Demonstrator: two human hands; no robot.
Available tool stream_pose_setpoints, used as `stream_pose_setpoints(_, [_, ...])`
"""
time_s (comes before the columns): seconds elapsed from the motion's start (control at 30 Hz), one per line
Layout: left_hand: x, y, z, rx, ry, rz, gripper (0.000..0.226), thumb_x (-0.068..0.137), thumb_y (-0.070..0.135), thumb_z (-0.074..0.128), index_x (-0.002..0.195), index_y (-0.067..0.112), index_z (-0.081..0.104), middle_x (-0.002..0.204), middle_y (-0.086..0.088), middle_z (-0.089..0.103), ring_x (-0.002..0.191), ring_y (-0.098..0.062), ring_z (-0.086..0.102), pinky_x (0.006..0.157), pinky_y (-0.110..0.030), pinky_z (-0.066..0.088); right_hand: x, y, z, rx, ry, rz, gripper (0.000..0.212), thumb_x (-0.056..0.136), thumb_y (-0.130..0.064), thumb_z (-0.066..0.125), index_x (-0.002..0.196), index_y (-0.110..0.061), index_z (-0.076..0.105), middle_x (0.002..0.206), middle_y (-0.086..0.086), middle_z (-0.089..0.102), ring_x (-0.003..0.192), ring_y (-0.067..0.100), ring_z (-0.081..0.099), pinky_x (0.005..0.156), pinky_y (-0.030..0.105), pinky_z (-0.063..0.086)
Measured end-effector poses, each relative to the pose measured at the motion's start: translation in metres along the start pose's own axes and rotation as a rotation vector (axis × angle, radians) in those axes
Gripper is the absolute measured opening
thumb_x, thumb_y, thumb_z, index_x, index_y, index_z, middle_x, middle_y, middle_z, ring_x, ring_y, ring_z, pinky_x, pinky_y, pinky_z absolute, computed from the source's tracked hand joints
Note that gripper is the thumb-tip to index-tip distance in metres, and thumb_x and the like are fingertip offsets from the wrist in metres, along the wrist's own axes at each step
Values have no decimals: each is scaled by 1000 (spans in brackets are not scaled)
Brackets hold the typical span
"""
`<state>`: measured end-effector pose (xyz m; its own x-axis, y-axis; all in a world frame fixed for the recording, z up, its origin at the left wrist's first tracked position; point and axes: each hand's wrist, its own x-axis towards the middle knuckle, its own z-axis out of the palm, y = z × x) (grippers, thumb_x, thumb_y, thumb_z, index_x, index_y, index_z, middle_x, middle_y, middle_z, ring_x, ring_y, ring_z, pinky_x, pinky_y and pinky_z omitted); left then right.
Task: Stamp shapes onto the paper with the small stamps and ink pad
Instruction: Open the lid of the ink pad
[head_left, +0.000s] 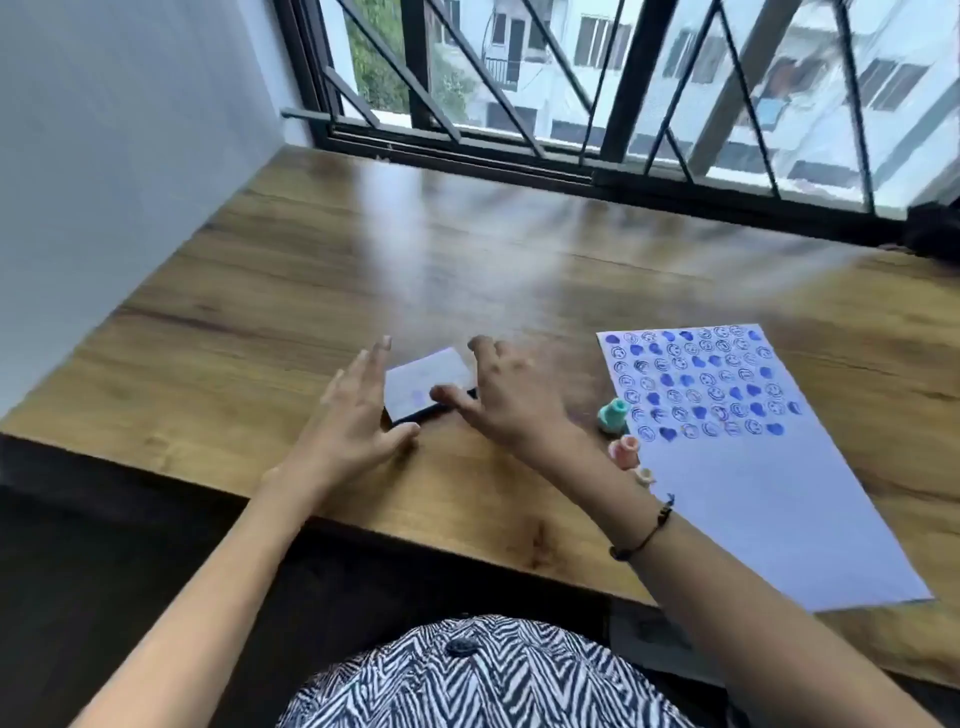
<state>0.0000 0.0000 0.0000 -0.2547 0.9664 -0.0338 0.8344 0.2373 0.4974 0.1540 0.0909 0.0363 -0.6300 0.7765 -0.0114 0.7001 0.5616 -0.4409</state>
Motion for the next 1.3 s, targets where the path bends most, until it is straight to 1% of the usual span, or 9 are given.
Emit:
stream_pose_setpoints(0.2, [-5, 0, 11, -154, 210, -21, 89, 74, 13, 66, 142, 7, 9, 135, -18, 45, 123, -35, 41, 100, -44, 34, 4, -31, 29, -171, 15, 13, 84, 70, -67, 56, 123, -5, 35, 114, 20, 55, 105, 36, 47, 76, 42, 45])
stream_pose_setpoints(0.33, [-6, -2, 15, -159, 281, 26, 84, 74, 9, 63, 141, 1, 12, 129, -21, 49, 117, -38, 44, 98, -38, 34, 15, -42, 28, -231, -23, 26, 84, 70, -62, 61, 124, -4, 32, 116, 24, 54, 108, 38, 47, 82, 42, 45])
stream_pose_setpoints(0.47, [-9, -3, 12, -176, 285, 55, 83, 72, 23, 54, 140, -1, 13, 128, -21, 51, 115, -39, 45, 100, -39, 33, 25, -56, 29, -261, -90, 70, 78, 73, -50, 64, 125, -4, 29, 120, 27, 51, 112, 43, 46, 84, 45, 46])
stream_pose_setpoints(0.53, [-9, -7, 13, -182, 287, 53, 86, 74, 23, 61, 140, -1, 13, 127, -21, 51, 115, -38, 45, 100, -39, 33, 29, -59, 30, -251, -121, 71, 75, 72, -47, 64, 123, -4, 30, 121, 27, 51, 112, 44, 47, 85, 45, 46])
stream_pose_setpoints(0.7, [-11, -8, 13, -187, 292, 28, 97, 70, 22, 74, 141, 4, 11, 126, -22, 50, 118, -36, 42, 104, -38, 30, 36, -45, 11, -71, -116, 33, 64, 68, -51, 64, 107, -7, 39, 99, 16, 62, 93, 34, 56, 67, 34, 38])
stream_pose_setpoints(0.87, [-9, -9, 14, -135, 318, 70, 99, 68, 24, 76, 141, 4, 12, 128, -17, 51, 117, -34, 44, 104, -36, 29, 58, -28, -24, 192, -311, 78, 33, 70, -43, 63, 65, -13, 50, 60, 5, 41, 58, 20, 39, 54, 28, 31])
stream_pose_setpoints(1.0, [-10, -4, 13, -95, 371, 141, 91, 70, 34, 72, 139, 0, 22, 130, -19, 51, 116, -35, 47, 103, -35, 30, 65, -1, -52, 524, -468, 235, 16, 75, -31, 60, 78, -15, 62, 77, 6, 60, 62, 20, 59, 65, 29, 50])
stream_pose_setpoints(1.13, [-8, 8, 11, -121, 418, 184, 77, 73, 36, 62, 133, -3, 33, 127, -22, 53, 115, -38, 49, 102, -33, 30, 68, 29, -69, 776, -435, 273, 15, 86, -16, 52, 75, -15, 62, 73, 4, 63, 60, 19, 68, 69, 31, 57])
stream_pose_setpoints(1.3, [-3, 31, 18, -156, 395, 251, 69, 76, 33, 60, 129, -5, 38, 122, -25, 54, 113, -40, 50, 101, -35, 30, 71, 50, -70, 729, -317, 376, 8, 89, -12, 52, 93, -6, 54, 81, 10, 49, 62, 24, 59, 54, 25, 58])
